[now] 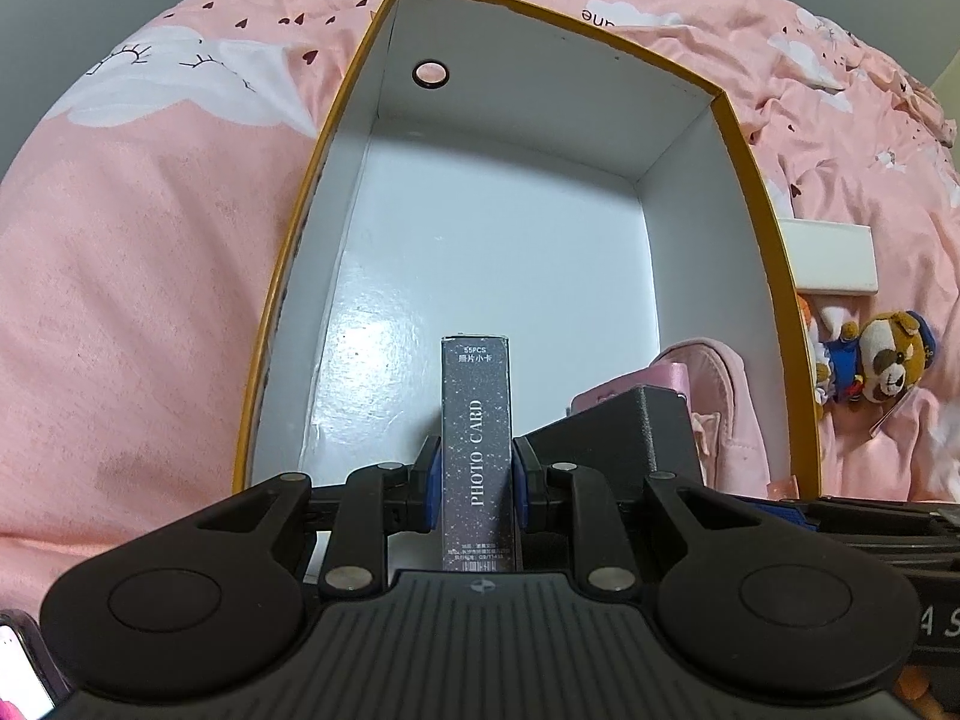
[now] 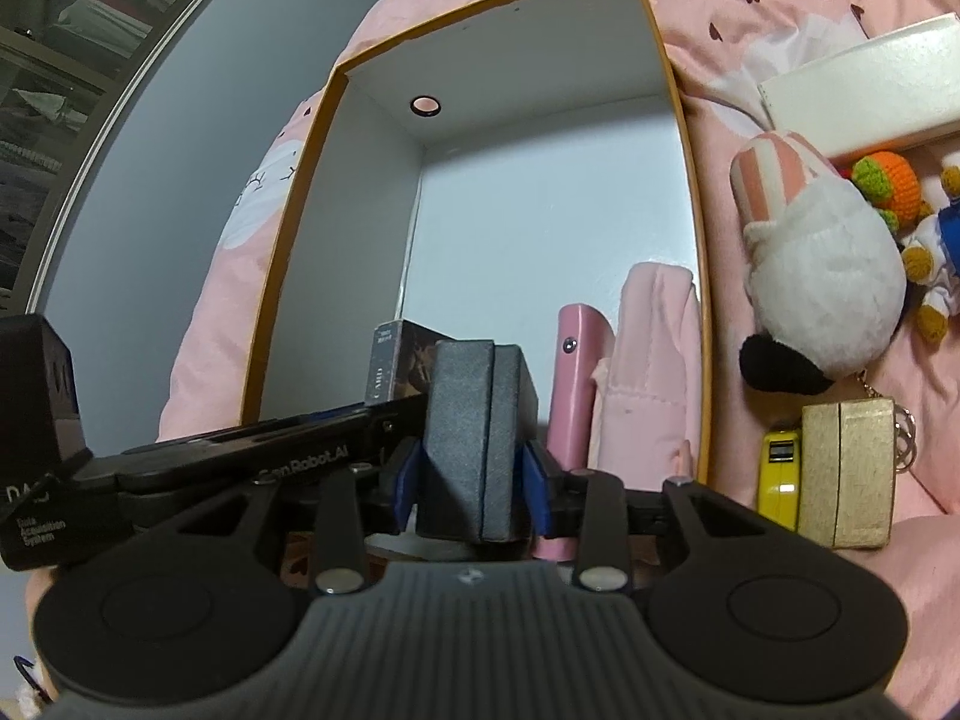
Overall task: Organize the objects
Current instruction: 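Carry the grey box and photo card box into the box and release both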
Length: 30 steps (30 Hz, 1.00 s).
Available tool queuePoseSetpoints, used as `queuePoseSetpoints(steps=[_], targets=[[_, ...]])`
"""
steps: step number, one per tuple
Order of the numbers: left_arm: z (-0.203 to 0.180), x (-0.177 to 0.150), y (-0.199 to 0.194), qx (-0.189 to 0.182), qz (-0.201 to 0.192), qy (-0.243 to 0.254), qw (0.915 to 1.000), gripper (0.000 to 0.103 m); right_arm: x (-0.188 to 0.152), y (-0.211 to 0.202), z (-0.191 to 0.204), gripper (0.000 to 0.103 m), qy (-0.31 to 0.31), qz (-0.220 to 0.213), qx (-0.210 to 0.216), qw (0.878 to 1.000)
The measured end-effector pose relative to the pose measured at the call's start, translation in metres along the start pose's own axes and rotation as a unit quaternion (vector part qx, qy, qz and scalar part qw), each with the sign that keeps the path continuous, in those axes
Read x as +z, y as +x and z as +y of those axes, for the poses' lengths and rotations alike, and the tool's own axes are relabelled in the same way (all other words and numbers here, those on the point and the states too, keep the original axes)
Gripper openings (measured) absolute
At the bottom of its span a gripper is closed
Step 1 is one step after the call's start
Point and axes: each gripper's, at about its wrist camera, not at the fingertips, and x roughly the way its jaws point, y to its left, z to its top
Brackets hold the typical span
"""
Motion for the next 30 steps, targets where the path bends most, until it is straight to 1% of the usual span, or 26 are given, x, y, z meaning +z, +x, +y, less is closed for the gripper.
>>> queuePoseSetpoints(steps=[4, 6, 7, 8, 11, 16, 18, 23, 26, 28, 30], targets=[[0.000, 0.000, 0.001, 0.002, 0.003, 0.002, 1.0000, 0.025, 0.000, -0.001, 0.001, 0.041, -0.003, 0.000, 0.000, 1.000], [0.000, 0.000, 0.001, 0.003, 0.006, 0.001, 1.0000, 0.025, 0.001, -0.002, 0.002, 0.046, -0.005, -0.003, -0.004, 1.000], [0.000, 0.000, 0.002, 0.004, 0.007, 0.000, 1.0000, 0.025, 0.001, -0.001, 0.002, 0.052, -0.008, -0.005, -0.011, 1.000], [0.000, 0.001, 0.003, 0.005, 0.009, 0.001, 1.0000, 0.025, 0.002, -0.002, 0.001, 0.053, -0.008, -0.008, -0.012, 1.000], [-0.003, -0.001, 0.005, 0.003, 0.016, 0.009, 0.9998, 0.025, 0.003, -0.005, -0.002, 0.052, 0.000, -0.013, -0.005, 1.000], [-0.006, -0.001, 0.008, -0.021, 0.036, 0.025, 0.9988, 0.025, 0.008, -0.019, -0.004, 0.052, -0.004, -0.045, -0.015, 0.999], [-0.008, 0.000, 0.011, -0.019, 0.040, 0.032, 0.9985, 0.025, 0.009, -0.024, -0.006, 0.052, -0.004, -0.054, -0.018, 0.998], [-0.001, 0.004, 0.017, -0.048, 0.053, 0.020, 0.9972, 0.025, 0.009, -0.026, -0.013, 0.052, 0.003, -0.062, -0.020, 0.998], [0.000, 0.005, 0.020, -0.051, 0.058, 0.021, 0.9968, 0.025, 0.009, -0.027, -0.016, 0.052, 0.006, -0.064, -0.020, 0.998], [-0.004, 0.003, 0.025, -0.052, 0.068, 0.025, 0.9961, 0.025, 0.008, -0.029, -0.015, 0.052, 0.005, -0.066, -0.021, 0.998], [-0.003, 0.003, 0.029, -0.056, 0.076, 0.019, 0.9954, 0.025, 0.007, -0.030, -0.015, 0.052, 0.003, -0.067, -0.021, 0.998]])
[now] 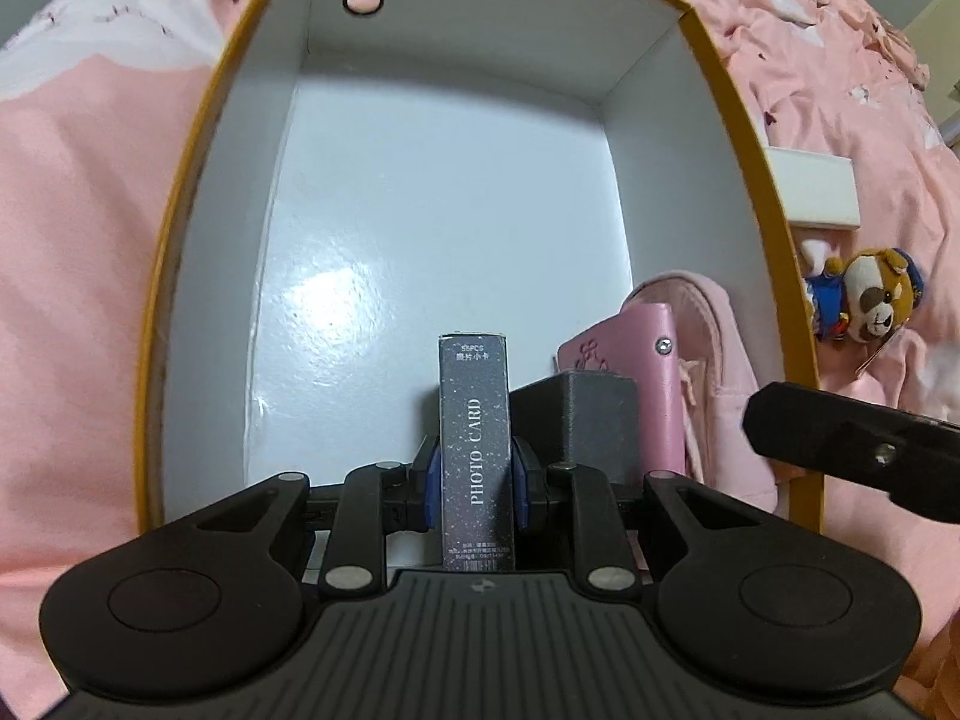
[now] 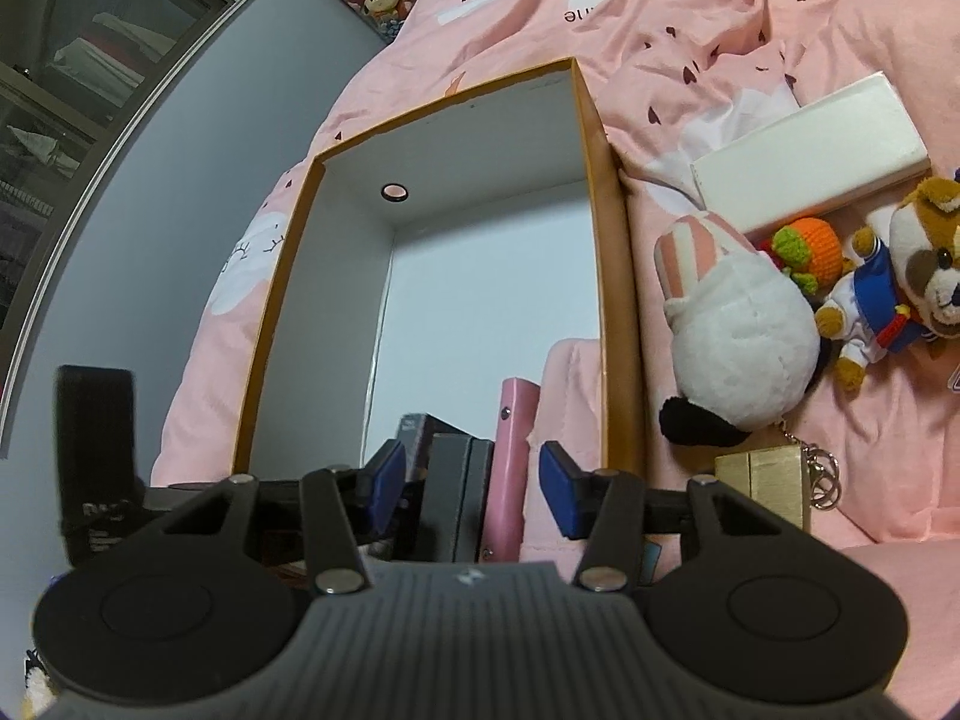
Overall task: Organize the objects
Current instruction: 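Carry the grey box and photo card box into the box and release both, then move the right tool to the gold box and grasp it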
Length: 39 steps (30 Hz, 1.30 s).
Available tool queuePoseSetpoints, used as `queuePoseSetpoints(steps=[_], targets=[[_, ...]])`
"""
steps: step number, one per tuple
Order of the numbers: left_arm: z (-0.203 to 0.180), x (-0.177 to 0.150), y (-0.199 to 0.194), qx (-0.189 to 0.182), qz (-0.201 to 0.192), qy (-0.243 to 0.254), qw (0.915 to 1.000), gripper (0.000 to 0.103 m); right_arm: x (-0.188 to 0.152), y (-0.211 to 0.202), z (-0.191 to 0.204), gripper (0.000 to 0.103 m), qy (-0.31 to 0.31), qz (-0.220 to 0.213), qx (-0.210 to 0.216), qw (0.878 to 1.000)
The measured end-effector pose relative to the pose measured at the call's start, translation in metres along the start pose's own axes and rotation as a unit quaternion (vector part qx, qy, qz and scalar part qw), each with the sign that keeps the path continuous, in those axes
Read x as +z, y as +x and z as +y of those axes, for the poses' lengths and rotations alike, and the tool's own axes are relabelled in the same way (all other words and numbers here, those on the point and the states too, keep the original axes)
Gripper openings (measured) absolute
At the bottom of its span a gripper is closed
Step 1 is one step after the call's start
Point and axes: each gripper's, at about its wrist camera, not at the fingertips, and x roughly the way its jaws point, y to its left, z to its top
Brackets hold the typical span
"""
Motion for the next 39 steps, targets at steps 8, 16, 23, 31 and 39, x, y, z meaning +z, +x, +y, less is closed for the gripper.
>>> queuePoseSetpoints(steps=[8, 16, 23, 31, 39], targets=[[0.011, -0.011, -0.014, -0.029, -0.016, -0.014, 0.9994, 0.027, 0.000, -0.008, -0.006, 0.052, 0.000, -0.016, -0.009, 1.000], [0.014, -0.014, -0.019, -0.052, -0.017, -0.020, 0.9983, 0.020, -0.002, -0.017, -0.010, 0.052, 0.005, -0.026, -0.009, 1.000], [0.014, -0.015, -0.025, -0.056, -0.023, -0.026, 0.9978, 0.020, -0.003, -0.036, -0.015, 0.052, 0.002, -0.050, -0.011, 0.999], [-0.007, -0.018, -0.054, -0.011, -0.088, 0.008, 0.9960, 0.020, -0.009, -0.076, -0.037, 0.052, -0.003, -0.098, -0.040, 0.994], [-0.073, -0.032, -0.094, -0.031, -0.155, 0.120, 0.9802, 0.020, -0.023, -0.057, -0.062, 0.052, -0.025, -0.052, -0.111, 0.992]])
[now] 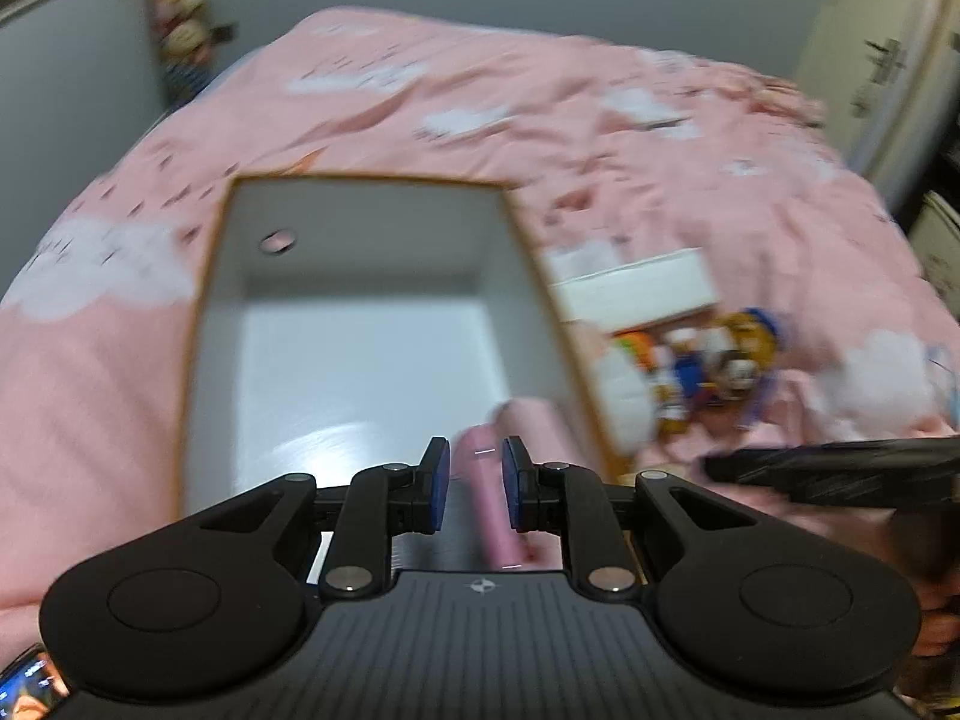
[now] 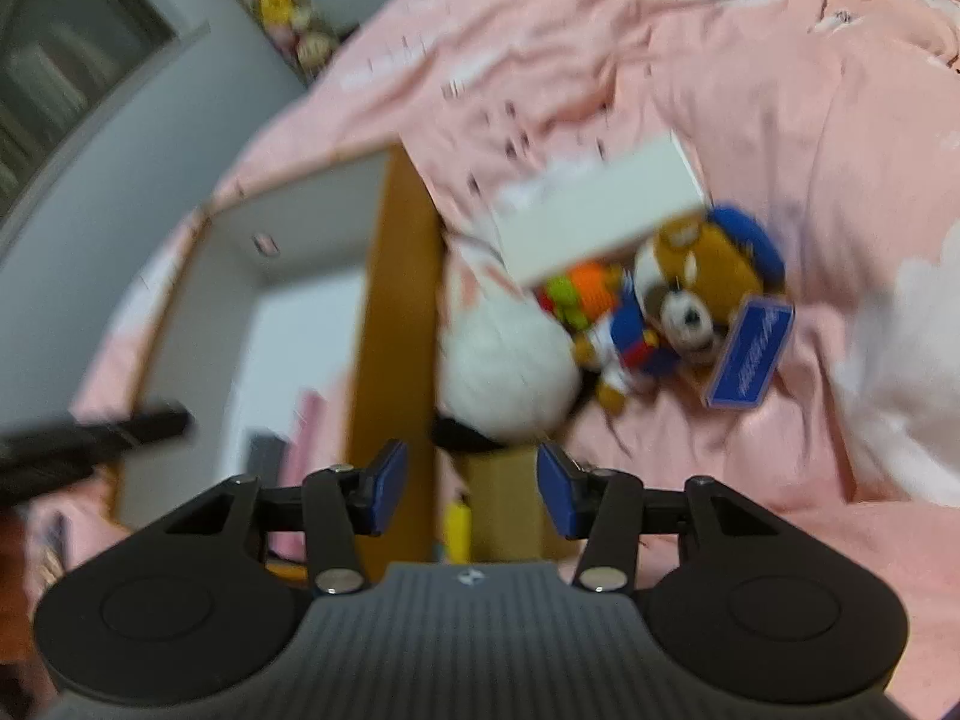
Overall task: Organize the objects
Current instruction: 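Move the right tool to the gold box and grasp it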
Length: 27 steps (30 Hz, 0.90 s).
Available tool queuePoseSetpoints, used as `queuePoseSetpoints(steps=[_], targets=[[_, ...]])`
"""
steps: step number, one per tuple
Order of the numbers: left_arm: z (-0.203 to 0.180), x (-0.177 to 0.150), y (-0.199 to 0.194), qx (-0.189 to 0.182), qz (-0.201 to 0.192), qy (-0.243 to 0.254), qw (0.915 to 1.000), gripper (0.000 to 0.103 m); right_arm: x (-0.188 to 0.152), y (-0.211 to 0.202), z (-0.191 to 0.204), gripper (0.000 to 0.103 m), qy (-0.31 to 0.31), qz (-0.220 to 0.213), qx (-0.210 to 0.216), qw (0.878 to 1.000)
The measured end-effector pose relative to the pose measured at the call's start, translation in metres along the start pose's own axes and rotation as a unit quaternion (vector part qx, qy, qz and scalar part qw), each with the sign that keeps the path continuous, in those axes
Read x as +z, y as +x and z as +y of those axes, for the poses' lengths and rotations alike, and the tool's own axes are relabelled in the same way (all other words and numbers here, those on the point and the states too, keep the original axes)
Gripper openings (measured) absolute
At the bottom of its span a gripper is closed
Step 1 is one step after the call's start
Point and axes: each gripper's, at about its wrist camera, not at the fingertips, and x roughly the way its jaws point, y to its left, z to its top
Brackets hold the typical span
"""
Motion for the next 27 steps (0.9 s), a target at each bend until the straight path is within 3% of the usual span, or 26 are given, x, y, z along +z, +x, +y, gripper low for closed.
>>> queuePoseSetpoints(steps=[3, 7, 16, 23, 27], targets=[[-0.027, -0.001, 0.005, -0.024, -0.001, 0.025, 0.9994, 0.021, -0.009, 0.021, -0.001, 0.053, -0.020, 0.038, -0.026, 0.999], [-0.051, -0.004, 0.016, -0.045, 0.015, 0.049, 0.9977, 0.021, -0.014, 0.041, -0.006, 0.053, -0.023, 0.065, -0.024, 0.997], [-0.059, -0.006, 0.030, -0.057, 0.030, 0.052, 0.9966, 0.021, -0.016, 0.070, -0.007, 0.056, -0.033, 0.098, -0.032, 0.994], [-0.073, -0.011, 0.031, -0.057, 0.030, 0.070, 0.9955, 0.021, -0.017, 0.063, -0.015, 0.055, -0.021, 0.095, -0.026, 0.995], [-0.082, -0.015, 0.029, -0.063, 0.026, 0.097, 0.9929, 0.021, -0.013, 0.037, -0.026, 0.054, -0.002, 0.065, -0.043, 0.997]])
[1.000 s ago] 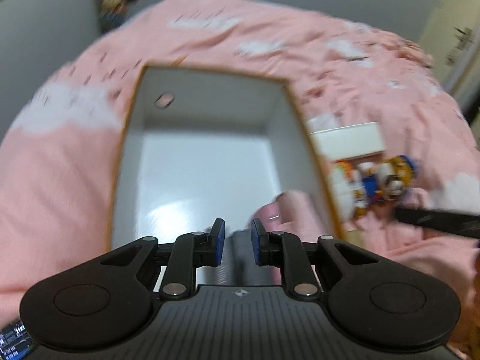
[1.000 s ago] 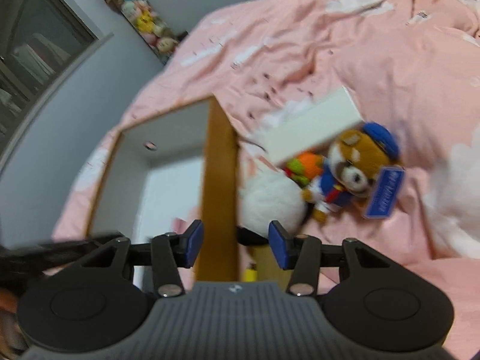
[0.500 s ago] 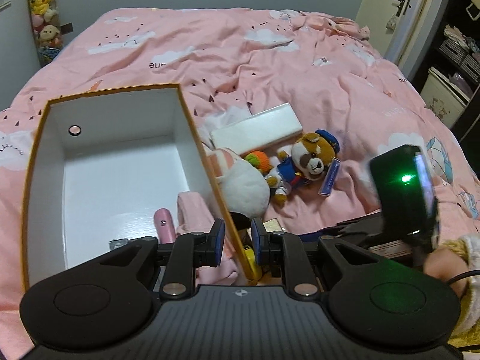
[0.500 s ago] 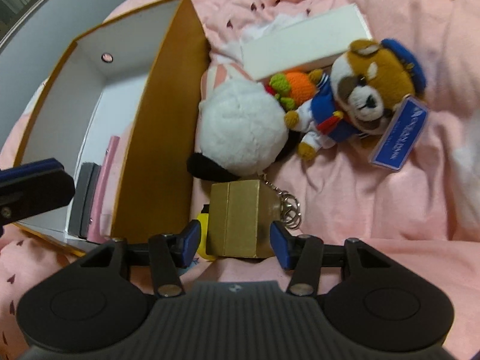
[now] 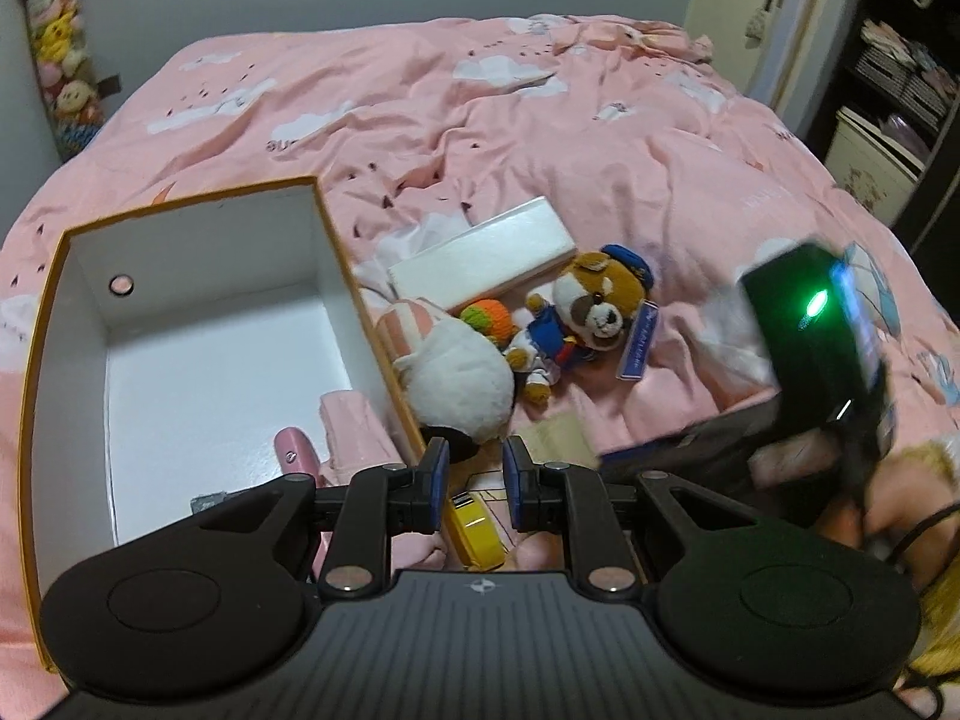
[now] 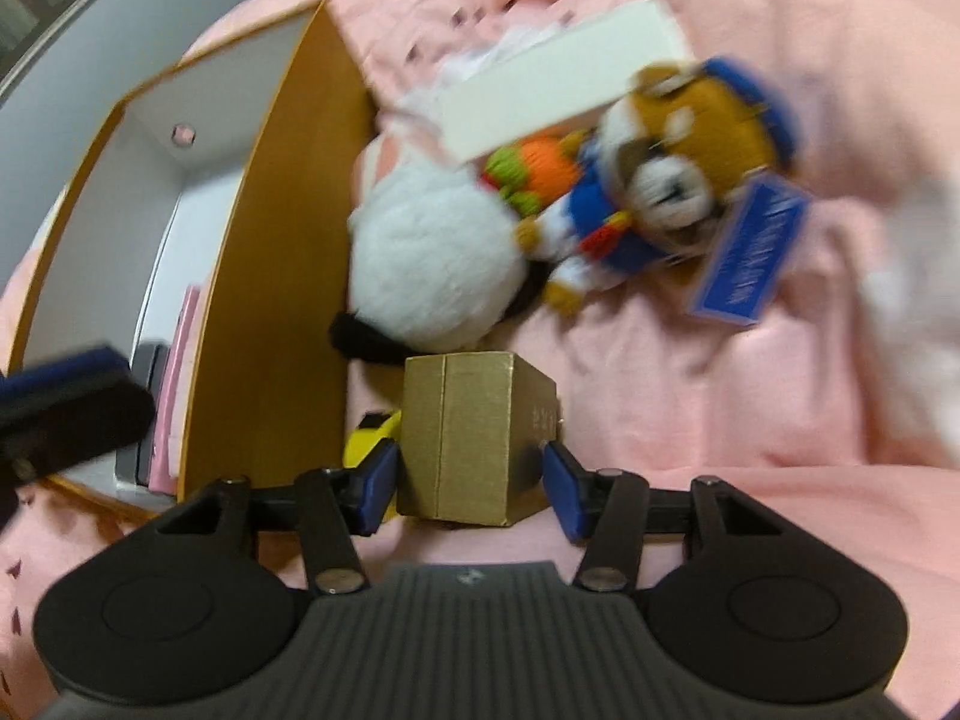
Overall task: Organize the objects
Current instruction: 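Move the right tool to the gold box and grasp it, then grasp the yellow tape measure with the left tool while the right tool holds the gold box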
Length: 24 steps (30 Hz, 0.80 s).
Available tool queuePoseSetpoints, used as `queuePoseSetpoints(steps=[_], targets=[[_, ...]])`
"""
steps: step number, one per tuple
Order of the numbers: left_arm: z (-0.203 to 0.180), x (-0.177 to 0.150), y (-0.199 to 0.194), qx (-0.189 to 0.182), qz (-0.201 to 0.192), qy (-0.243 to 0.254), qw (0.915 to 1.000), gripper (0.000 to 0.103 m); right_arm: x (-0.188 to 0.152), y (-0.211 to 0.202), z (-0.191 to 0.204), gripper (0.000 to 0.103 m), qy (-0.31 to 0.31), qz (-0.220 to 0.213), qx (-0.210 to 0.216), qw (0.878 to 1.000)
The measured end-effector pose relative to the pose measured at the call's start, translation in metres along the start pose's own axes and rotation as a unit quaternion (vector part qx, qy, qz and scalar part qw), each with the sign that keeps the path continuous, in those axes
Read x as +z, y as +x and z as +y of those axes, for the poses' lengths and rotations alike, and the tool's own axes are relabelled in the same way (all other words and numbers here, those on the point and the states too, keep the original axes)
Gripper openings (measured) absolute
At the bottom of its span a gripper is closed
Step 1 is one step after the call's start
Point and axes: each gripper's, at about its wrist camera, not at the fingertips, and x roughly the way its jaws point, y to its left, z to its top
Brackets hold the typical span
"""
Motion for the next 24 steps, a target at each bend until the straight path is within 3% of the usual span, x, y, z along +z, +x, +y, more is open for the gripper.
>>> queuePoseSetpoints(steps=[6, 11, 16, 20, 24], targets=[[-0.019, 0.000, 0.007, -0.011, 0.008, 0.051, 0.9986, 0.024, 0.006, -0.045, -0.024, 0.054, 0.015, -0.052, -0.021, 0.998], [-0.042, -0.001, 0.027, -0.007, 0.038, 0.126, 0.9913, 0.028, -0.005, -0.048, -0.049, 0.054, 0.037, -0.047, -0.021, 0.998], [-0.057, -0.002, 0.053, 0.004, 0.101, 0.215, 0.9714, 0.037, -0.009, -0.036, -0.060, 0.054, 0.051, -0.037, -0.010, 0.998], [-0.063, -0.002, 0.067, 0.009, 0.146, 0.239, 0.9598, 0.048, -0.009, -0.028, -0.068, 0.054, 0.066, -0.036, 0.005, 0.997], [-0.070, -0.001, 0.086, 0.009, 0.195, 0.280, 0.9401, 0.050, -0.007, -0.023, -0.078, 0.054, 0.088, -0.035, 0.026, 0.995]])
